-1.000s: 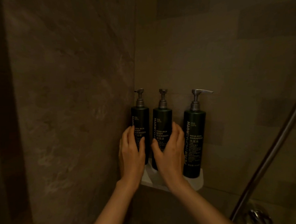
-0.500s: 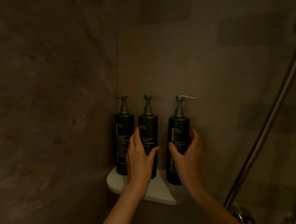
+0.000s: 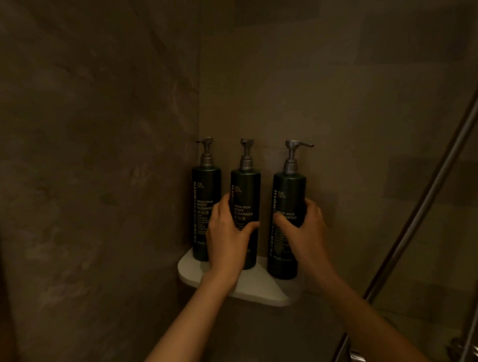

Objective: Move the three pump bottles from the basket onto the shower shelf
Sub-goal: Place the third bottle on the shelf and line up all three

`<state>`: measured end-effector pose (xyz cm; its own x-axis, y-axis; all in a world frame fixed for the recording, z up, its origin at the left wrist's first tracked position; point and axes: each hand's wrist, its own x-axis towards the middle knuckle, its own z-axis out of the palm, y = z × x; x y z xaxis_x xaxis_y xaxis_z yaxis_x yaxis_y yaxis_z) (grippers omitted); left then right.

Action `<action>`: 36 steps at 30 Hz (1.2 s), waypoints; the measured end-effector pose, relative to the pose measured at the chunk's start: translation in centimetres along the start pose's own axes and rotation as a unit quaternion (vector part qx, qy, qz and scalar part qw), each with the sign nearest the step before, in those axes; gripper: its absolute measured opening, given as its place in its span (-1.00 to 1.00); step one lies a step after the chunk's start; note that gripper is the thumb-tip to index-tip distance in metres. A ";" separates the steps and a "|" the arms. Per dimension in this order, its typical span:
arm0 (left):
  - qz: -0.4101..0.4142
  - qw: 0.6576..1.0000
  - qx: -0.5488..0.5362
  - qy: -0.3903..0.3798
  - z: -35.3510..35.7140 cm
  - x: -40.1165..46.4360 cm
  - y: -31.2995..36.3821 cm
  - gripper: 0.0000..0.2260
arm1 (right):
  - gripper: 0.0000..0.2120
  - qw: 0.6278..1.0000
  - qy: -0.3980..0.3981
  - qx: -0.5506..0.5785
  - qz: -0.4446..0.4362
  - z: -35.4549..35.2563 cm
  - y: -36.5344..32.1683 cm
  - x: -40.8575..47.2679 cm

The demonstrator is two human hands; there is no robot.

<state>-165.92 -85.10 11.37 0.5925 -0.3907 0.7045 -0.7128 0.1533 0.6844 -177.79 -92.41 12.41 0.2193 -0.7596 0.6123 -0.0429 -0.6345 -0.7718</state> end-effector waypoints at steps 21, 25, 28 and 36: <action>-0.001 0.999 -0.032 -0.017 0.4 -0.4 -0.1 -0.34 | -0.34 0.999 0.020 -0.035 -0.002 -0.1 -0.9 -0.1; -0.001 0.999 -0.031 -0.017 0.3 -0.3 -0.2 -0.34 | -0.34 0.997 0.051 -0.051 0.007 0.4 -1.1 -0.2; -0.005 0.999 -0.034 -0.021 0.1 -0.4 -0.3 -0.34 | -0.34 0.996 0.068 -0.058 0.005 0.5 -1.0 -0.4; -0.007 0.999 -0.048 -0.022 0.0 -0.7 -0.6 -0.34 | -0.24 0.998 0.012 -0.053 0.019 -0.2 0.4 -1.0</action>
<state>-165.89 -84.91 10.52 0.5835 -0.4326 0.6873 -0.6644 0.2324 0.7103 -178.26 -91.98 11.52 0.1926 -0.7858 0.5877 -0.1541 -0.6157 -0.7728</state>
